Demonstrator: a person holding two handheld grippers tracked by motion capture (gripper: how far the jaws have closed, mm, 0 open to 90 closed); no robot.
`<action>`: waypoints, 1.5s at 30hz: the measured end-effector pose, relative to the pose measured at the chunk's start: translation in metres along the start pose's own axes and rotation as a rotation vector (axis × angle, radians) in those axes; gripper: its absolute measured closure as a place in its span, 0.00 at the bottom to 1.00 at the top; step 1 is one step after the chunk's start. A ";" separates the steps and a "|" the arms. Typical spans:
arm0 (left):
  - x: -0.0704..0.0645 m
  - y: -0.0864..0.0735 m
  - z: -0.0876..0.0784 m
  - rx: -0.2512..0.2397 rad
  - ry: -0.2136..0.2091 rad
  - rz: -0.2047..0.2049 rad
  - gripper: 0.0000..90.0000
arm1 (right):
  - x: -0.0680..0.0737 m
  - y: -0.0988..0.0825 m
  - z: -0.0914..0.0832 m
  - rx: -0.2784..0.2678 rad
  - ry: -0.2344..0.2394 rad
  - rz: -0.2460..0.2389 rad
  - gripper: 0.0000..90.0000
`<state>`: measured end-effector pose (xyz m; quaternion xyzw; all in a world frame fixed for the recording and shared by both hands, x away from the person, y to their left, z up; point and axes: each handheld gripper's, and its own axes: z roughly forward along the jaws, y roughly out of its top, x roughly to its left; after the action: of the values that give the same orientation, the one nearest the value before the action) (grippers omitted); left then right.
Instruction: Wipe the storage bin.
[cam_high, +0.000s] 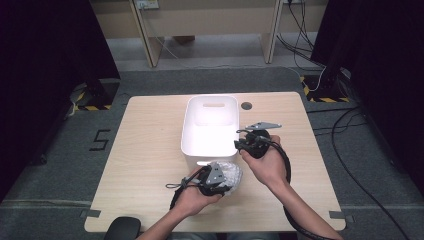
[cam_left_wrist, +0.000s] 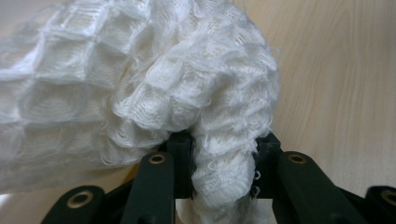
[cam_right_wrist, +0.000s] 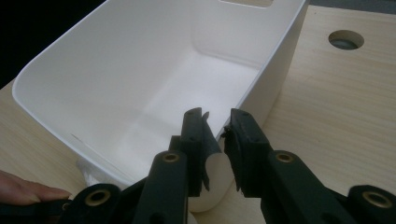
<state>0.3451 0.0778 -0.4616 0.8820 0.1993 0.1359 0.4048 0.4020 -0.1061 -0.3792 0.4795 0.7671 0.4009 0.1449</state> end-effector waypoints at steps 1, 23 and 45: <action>-0.001 0.002 -0.001 -0.009 0.003 -0.002 0.76 | 0.000 0.000 0.000 0.000 -0.001 -0.001 0.85; -0.004 0.026 -0.019 -0.092 0.041 0.023 0.76 | 0.000 0.000 0.000 0.001 -0.002 -0.002 0.85; -0.002 -0.013 -0.066 -0.111 0.089 -0.047 0.75 | 0.000 -0.001 0.004 0.021 0.004 0.024 0.75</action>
<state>0.3136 0.1276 -0.4301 0.8463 0.2301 0.1762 0.4470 0.4041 -0.1047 -0.3823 0.4893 0.7657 0.3956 0.1333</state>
